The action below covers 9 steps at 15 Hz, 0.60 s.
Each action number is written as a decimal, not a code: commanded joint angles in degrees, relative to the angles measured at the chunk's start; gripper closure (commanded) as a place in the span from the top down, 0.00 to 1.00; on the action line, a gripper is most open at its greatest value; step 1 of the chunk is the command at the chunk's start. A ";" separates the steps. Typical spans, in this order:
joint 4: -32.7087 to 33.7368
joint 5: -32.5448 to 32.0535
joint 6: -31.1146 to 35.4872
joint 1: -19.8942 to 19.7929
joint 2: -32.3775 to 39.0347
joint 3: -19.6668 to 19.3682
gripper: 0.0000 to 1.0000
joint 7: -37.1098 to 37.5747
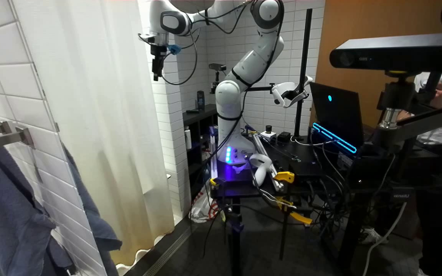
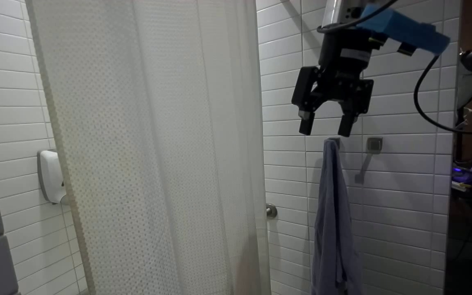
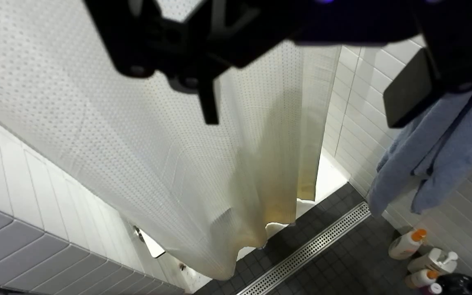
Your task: Move the shower curtain to the left
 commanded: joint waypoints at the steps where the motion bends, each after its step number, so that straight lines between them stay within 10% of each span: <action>1: -0.45 0.84 5.10 -0.30 2.47 1.43 1.00 0.77; 9: -0.10 -4.45 23.07 -3.90 13.91 4.51 1.00 6.08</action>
